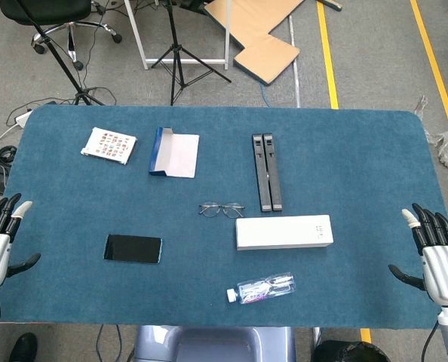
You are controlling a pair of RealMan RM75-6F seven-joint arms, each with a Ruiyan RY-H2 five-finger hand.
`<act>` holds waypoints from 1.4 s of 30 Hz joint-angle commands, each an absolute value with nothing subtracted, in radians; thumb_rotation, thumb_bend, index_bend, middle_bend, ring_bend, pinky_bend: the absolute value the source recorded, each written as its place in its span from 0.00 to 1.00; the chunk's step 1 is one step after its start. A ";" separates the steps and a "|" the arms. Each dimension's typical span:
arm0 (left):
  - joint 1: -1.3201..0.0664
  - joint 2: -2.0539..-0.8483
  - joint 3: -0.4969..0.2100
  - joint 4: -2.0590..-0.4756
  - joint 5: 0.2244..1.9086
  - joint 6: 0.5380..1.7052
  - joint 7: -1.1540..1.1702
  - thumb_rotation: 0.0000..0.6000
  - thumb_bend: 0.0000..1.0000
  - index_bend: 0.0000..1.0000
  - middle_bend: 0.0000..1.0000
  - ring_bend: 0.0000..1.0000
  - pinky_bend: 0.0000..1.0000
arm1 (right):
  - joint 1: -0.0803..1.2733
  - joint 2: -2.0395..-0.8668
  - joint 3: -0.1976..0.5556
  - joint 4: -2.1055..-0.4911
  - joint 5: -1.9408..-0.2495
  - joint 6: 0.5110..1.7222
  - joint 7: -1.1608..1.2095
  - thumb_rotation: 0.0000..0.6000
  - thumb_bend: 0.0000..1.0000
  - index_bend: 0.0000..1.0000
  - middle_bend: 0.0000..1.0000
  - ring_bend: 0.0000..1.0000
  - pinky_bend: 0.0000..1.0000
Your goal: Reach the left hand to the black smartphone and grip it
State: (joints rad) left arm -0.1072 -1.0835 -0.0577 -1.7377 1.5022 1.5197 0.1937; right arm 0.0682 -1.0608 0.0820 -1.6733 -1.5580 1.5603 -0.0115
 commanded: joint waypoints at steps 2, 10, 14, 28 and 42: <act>-0.107 -1.082 -0.057 -1.738 1.502 1.519 0.193 1.00 0.00 0.00 0.00 0.00 0.00 | 0.067 -1.062 0.083 -1.678 -1.555 1.560 -0.009 1.00 0.00 0.02 0.00 0.00 0.00; -0.150 -1.070 -0.024 -1.755 1.524 1.407 0.170 1.00 0.00 0.00 0.00 0.00 0.00 | 0.067 -1.043 0.084 -1.700 -1.546 1.551 0.025 1.00 0.00 0.02 0.00 0.00 0.00; -0.223 -1.155 -0.028 -1.750 1.484 1.271 0.267 1.00 0.03 0.00 0.00 0.00 0.00 | 0.067 -1.035 0.086 -1.697 -1.531 1.541 0.053 1.00 0.00 0.02 0.00 0.00 0.00; -0.380 -1.462 -0.047 -1.614 1.325 1.051 0.509 1.00 0.24 0.00 0.00 0.00 0.00 | 0.068 -1.029 0.088 -1.678 -1.517 1.525 0.099 1.00 0.00 0.04 0.00 0.00 0.00; -0.430 -1.601 -0.045 -1.455 1.286 1.019 0.490 1.00 0.24 0.00 0.00 0.00 0.00 | 0.076 -1.031 0.084 -1.671 -1.509 1.499 0.102 1.00 0.00 0.04 0.00 0.00 0.00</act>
